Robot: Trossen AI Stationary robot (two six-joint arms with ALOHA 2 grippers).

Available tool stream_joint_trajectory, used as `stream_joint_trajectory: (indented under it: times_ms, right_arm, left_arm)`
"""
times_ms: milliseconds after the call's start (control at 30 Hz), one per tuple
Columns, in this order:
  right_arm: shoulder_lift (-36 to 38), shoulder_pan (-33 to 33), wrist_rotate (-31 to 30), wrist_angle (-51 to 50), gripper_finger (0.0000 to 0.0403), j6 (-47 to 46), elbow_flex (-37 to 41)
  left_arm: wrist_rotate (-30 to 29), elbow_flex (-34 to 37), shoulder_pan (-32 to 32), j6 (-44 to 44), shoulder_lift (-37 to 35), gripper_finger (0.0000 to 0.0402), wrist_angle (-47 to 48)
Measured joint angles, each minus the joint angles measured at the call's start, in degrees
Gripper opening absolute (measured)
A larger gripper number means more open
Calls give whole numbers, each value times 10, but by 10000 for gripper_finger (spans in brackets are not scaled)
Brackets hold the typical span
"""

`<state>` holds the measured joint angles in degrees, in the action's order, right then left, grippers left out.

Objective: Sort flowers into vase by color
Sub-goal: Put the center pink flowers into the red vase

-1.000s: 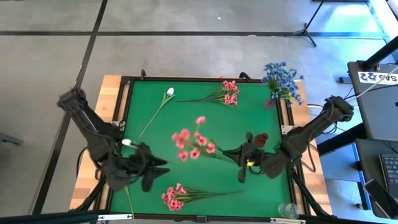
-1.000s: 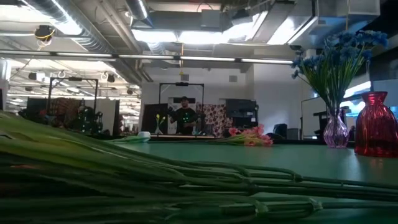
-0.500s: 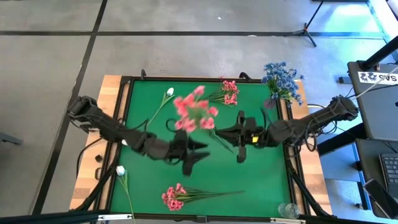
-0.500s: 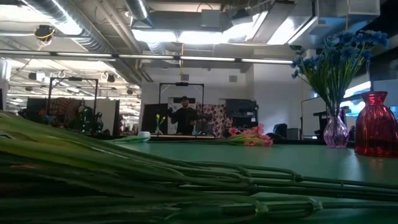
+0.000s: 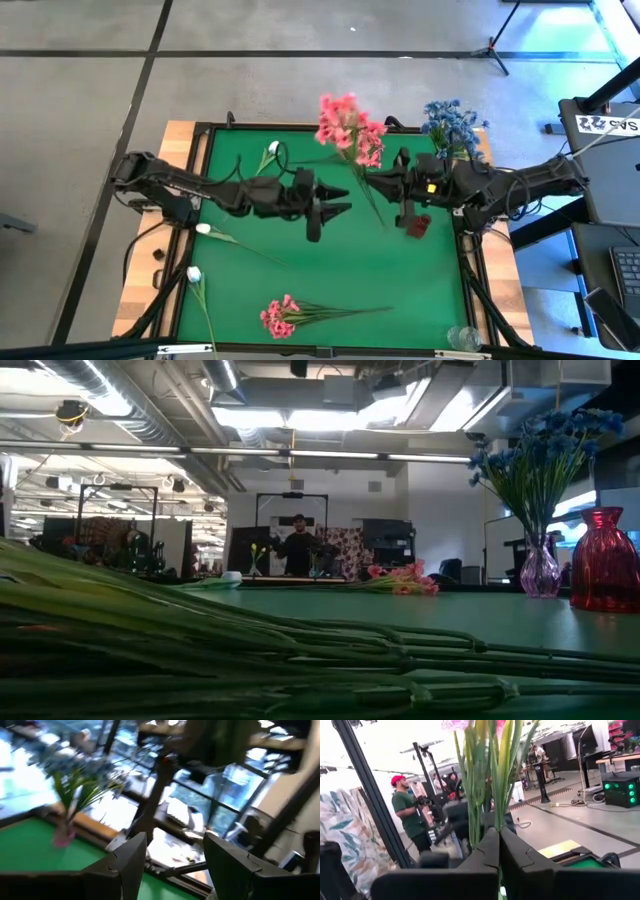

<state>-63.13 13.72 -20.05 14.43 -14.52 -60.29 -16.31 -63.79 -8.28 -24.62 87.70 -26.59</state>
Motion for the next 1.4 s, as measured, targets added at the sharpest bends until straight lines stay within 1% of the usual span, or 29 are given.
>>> stream_joint_trajectory:
  times_ms: [67,200,300,400,467,567,733,800,867,933,1033,1067,1167,1267,1400]
  right_arm:
    - [-8,-16,8,0,0,0,0]
    - [-28,-48,34,10,0,0,0]
    - [-45,-71,55,34,0,0,0]
    - [-59,-93,97,69,0,0,0]
    - [-66,-107,134,91,0,7,0]
    - [-75,-120,164,111,0,9,0]
    - [-81,-128,168,114,2,10,0]
    - [-84,-126,156,118,6,13,0]
    - [-85,-126,150,115,12,12,0]
    - [-85,-126,154,110,19,11,0]
    - [-90,-126,162,105,30,13,0]
    - [-91,-126,163,101,34,12,0]
    - [-87,-127,169,83,54,11,0]
    - [-71,-126,178,31,90,-5,-3]
    - [-51,-126,193,-105,155,-17,-28]
  left_arm:
    - [40,0,13,27,1,193,-21]
    - [42,0,30,62,10,193,-35]
    - [67,0,40,84,8,193,-47]
    - [74,0,41,86,8,193,-73]
    - [61,0,41,91,8,193,-84]
    - [19,0,41,90,8,193,-83]
    - [-9,0,41,77,8,190,-104]
    - [-19,0,41,54,8,177,-103]
    - [-23,0,42,32,8,150,-101]
    - [-24,0,42,23,8,108,-100]
    - [-36,0,41,23,8,31,-86]
    - [-39,0,41,24,8,16,-81]
    - [-37,0,41,27,8,10,-61]
    - [-40,0,30,27,8,4,-16]
    - [-50,0,17,24,8,4,42]
